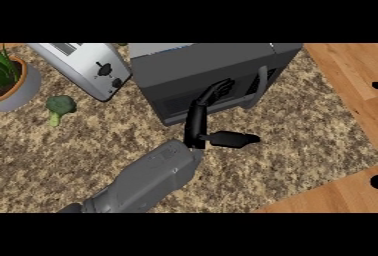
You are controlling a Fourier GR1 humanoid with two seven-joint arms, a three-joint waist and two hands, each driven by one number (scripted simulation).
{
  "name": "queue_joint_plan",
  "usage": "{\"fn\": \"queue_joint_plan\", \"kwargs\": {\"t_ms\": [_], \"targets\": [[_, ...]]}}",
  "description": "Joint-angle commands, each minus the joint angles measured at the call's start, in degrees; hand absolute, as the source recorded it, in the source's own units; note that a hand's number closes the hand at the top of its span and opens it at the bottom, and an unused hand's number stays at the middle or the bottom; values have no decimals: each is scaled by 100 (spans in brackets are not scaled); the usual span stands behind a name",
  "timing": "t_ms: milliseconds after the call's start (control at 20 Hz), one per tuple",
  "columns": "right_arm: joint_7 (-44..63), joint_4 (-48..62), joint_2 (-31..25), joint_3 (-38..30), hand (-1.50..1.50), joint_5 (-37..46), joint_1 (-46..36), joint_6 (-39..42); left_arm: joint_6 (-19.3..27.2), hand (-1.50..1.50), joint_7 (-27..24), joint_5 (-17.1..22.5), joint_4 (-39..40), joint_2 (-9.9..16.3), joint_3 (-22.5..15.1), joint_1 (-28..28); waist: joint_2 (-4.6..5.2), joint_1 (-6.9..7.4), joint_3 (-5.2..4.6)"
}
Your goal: Pick up the milk, place it into the microwave and close the microwave
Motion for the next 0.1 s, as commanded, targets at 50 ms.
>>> {"fn": "queue_joint_plan", "kwargs": {"t_ms": [50], "targets": [[73,302,-146,-97,-150,-285,-181,206,88,-150,30,232,457,1,348,-393,55,-25,-8]]}}
